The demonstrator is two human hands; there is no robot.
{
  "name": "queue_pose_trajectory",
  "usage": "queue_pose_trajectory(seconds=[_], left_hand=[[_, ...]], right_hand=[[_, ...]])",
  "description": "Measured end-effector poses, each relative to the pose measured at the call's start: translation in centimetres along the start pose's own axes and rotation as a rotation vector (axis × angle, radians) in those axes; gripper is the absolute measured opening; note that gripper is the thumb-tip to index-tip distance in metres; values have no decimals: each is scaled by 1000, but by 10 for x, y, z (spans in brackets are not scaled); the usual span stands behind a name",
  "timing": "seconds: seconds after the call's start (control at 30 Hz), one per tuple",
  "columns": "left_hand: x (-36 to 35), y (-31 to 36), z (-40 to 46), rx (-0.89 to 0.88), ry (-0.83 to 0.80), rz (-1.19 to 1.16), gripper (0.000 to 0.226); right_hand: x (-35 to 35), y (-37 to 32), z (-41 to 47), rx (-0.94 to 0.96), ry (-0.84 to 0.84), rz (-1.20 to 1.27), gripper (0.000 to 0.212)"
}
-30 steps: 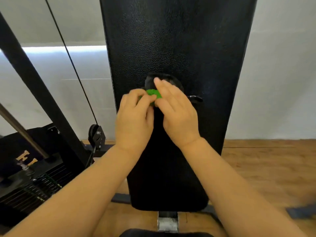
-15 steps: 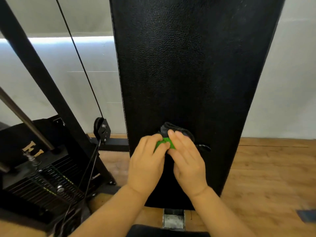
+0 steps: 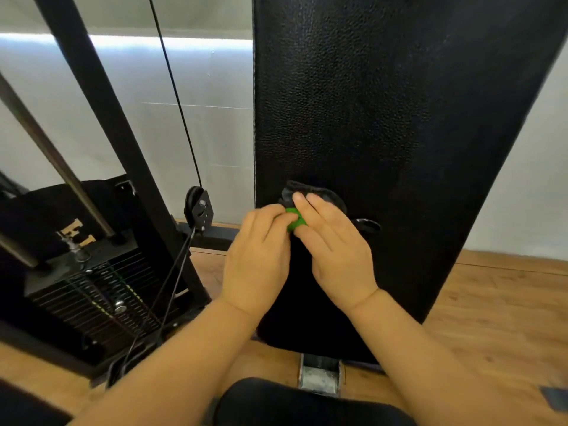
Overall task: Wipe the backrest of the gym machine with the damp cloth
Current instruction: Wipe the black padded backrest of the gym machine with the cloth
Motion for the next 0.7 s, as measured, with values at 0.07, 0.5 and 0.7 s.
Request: queue_pose_trajectory(seconds=[0.07, 0.5, 0.7], left_hand=[[15, -6, 16, 21, 63, 20, 25], [1, -18, -29, 135, -47, 64, 24], [-14, -14, -59, 171, -157, 46, 25]], right_hand=[[0, -3, 29, 17, 43, -2, 26], [-19, -27, -21, -22, -69, 63, 29], [-24, -35, -65, 47, -196, 83, 25]])
Point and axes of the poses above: each hand's wrist, its own z-axis towards the middle knuckle, its own x-axis out of the back of the hand, y = z × x, the point moved 6 cm from there along z, towards the middle knuckle, and after that the axes turned 14 degrees about -z, right-handed, at the moved point
